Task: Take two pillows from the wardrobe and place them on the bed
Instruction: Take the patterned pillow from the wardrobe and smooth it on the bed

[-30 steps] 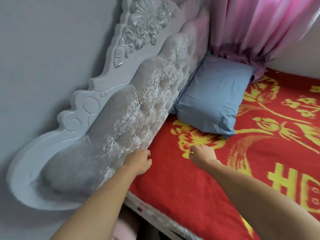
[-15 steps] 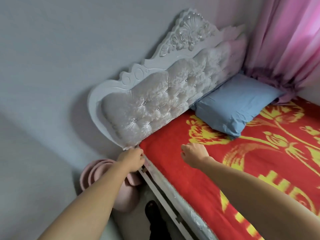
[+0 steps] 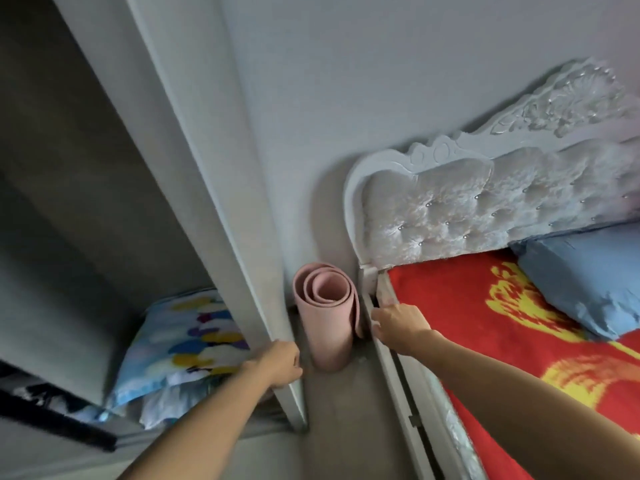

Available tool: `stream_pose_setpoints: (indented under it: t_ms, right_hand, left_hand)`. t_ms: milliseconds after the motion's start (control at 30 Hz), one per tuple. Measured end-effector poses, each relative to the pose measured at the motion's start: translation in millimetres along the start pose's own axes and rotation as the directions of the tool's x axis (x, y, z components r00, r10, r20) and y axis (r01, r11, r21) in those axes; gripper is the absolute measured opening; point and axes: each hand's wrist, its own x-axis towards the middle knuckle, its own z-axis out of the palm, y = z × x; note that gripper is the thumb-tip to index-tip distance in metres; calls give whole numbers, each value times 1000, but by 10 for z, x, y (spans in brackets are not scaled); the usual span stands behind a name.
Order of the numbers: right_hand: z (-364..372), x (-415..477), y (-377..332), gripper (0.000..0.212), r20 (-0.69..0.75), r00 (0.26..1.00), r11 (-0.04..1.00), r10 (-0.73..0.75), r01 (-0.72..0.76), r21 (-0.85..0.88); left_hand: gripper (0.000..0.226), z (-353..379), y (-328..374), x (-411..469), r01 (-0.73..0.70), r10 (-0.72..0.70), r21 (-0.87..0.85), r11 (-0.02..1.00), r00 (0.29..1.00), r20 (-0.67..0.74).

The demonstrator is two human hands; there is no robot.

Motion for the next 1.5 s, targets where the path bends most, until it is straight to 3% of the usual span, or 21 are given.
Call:
stream_pose_setpoints:
  t_ms: [367, 533, 700, 967, 1367, 1500]
  right_hand:
    - [603, -127, -2456, 30, 239, 924, 949, -298, 314, -29]
    - [681, 24, -3349, 29, 251, 920, 946, -302, 322, -45]
    - [807, 314, -3837, 29, 277, 906, 937, -321, 346, -48]
    - [1287, 1197, -4227, 34, 369, 890, 947, -266, 313, -72]
    - [2570, 2967, -4400, 38, 467, 878, 986, -104, 154, -70]
    - [3178, 3346, -4384, 58, 463, 884, 988, -57, 118, -103]
  left_hand:
    - [27, 692, -2399, -1618, 276, -275, -89, 957, 961, 20]
    - [28, 854, -3284, -2092, 391, -388, -133, 911, 920, 45]
    - [35, 1019, -3713, -2143, 419, -410, -184, 889, 908, 87]
    - [35, 1026, -4286, -1527, 383, -354, -206, 900, 921, 164]
    - [28, 1184, -5358, 638, 375, -346, -243, 895, 925, 154]
    - [32, 1581, -5577, 1356, 319, -292, -201, 926, 944, 155]
